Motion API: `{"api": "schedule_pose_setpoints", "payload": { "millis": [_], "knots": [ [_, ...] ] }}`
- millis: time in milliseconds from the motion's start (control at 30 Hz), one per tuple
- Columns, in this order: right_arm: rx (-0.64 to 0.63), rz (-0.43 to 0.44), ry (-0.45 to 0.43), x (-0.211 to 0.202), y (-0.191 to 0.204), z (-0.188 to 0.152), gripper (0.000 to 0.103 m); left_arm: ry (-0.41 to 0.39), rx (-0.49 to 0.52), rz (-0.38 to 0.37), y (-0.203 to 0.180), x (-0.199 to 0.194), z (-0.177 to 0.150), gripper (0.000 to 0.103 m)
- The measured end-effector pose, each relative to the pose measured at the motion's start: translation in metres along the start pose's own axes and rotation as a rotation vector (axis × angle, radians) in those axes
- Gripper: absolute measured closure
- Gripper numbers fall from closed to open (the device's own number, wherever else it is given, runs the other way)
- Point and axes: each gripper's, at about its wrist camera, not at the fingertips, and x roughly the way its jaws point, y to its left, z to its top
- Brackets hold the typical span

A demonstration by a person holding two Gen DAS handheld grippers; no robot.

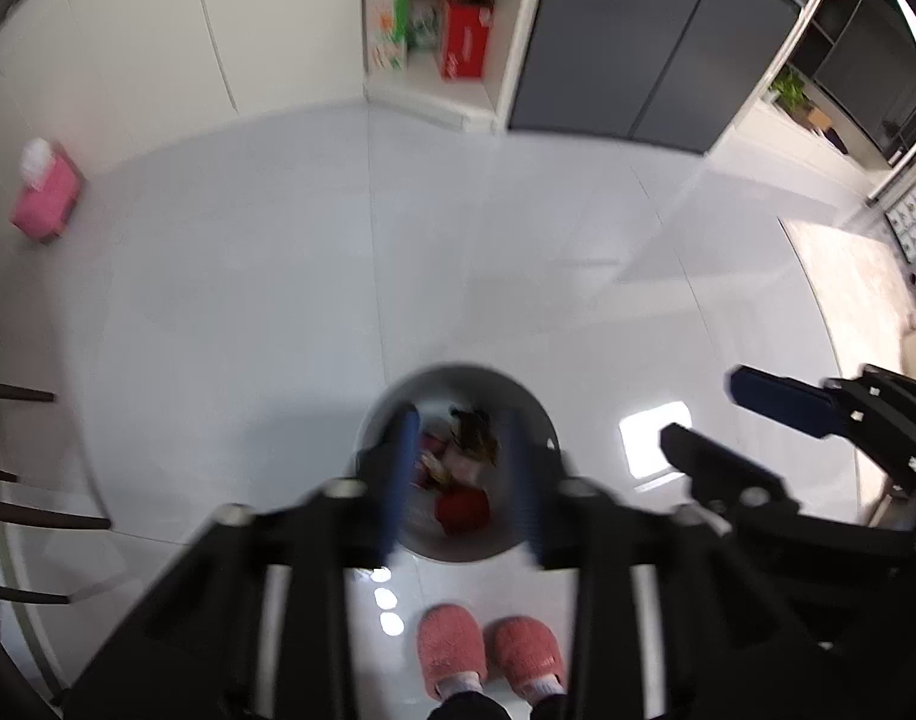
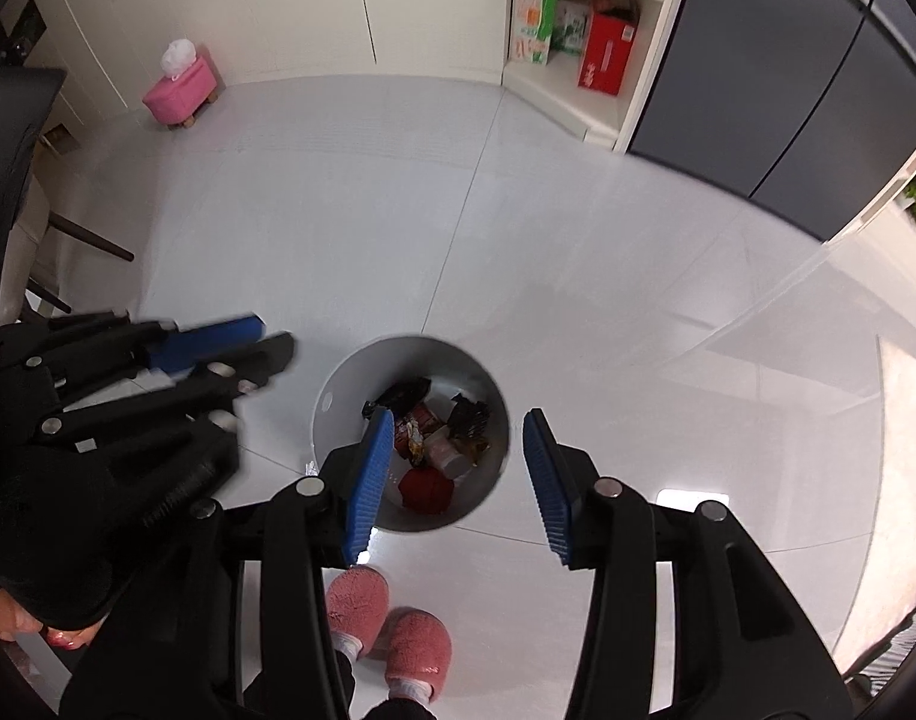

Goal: Collect trash
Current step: 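Open both tools over the bin to drop the paper and chocolate, then swing both open tools back toward the table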

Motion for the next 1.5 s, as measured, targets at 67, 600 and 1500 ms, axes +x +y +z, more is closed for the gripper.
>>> {"api": "schedule_pose_setpoints", "payload": {
  "millis": [67,600,1500],
  "knots": [
    [0.001,-0.008,-0.016,-0.028,-0.004,0.004,0.060,-0.033,-0.020,-0.013,-0.001,-0.031,0.006,0.044],
    [-0.316,0.143,-0.215,-0.254,0.065,0.030,0.058,-0.238,-0.249,0.172,0.029,-0.286,-0.030,0.031],
    [-1.256,0.837,-0.282,-0.445,0.528,-0.183,0.051,-0.379,-1.294,0.976,0.179,-0.614,-0.491,0.026]
  ]
}}
